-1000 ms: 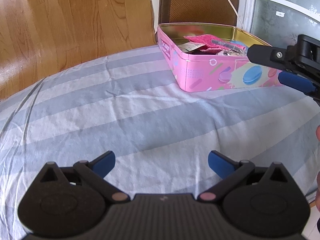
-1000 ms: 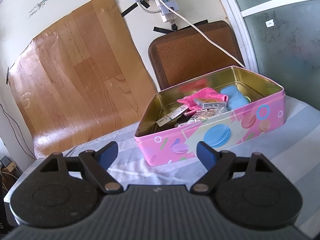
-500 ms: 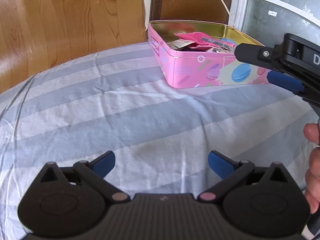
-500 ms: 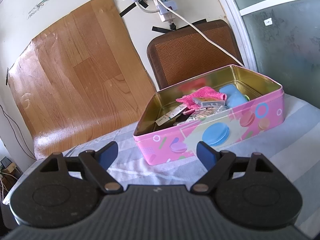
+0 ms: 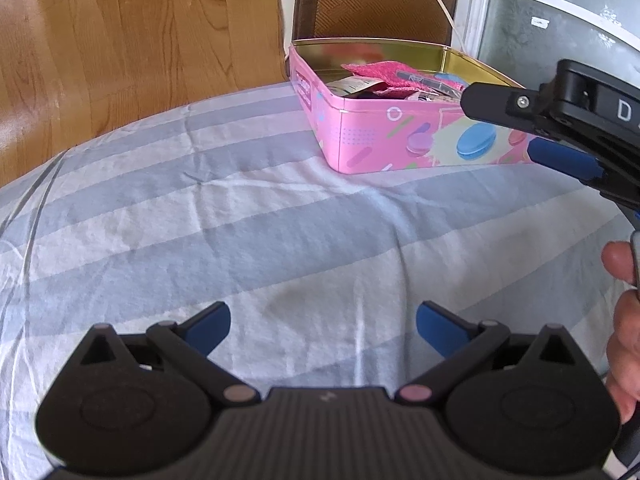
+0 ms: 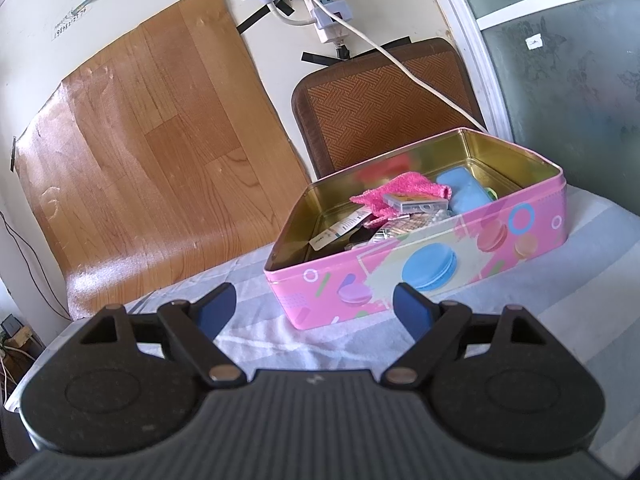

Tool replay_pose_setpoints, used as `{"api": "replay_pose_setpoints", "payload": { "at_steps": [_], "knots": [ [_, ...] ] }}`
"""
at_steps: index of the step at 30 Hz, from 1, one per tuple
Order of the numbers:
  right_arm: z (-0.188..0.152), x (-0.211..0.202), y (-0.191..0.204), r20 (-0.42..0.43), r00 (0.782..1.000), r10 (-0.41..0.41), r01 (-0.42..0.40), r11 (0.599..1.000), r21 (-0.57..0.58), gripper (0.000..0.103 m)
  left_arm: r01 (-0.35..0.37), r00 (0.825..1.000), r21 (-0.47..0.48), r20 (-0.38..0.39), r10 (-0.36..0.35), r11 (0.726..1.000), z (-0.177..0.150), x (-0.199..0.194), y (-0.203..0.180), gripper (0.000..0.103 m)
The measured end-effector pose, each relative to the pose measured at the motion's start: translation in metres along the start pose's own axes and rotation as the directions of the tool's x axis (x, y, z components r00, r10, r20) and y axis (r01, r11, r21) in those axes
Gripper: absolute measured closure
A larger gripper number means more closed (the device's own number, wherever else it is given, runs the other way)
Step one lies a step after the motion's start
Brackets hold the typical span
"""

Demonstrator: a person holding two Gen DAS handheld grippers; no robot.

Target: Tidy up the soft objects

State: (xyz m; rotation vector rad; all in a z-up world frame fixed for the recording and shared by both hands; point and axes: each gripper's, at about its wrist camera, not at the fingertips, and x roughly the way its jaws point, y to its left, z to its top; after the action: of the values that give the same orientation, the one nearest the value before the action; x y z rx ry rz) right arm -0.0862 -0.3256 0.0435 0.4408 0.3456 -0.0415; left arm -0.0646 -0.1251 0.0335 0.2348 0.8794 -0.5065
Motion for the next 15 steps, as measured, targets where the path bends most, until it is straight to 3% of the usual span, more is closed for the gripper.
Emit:
{"api": "replay_pose_setpoints", "payload": {
  "at_steps": [15],
  "knots": [
    [-0.0045, -0.0001, 0.0001, -0.001, 1.000, -0.011, 0.011, 1.000, 0.004, 0.015, 0.000, 1.000, 0.013, 0.003, 0.000, 1.000, 0.0000, -0.0008, 0.0001, 0.000]
  ]
}}
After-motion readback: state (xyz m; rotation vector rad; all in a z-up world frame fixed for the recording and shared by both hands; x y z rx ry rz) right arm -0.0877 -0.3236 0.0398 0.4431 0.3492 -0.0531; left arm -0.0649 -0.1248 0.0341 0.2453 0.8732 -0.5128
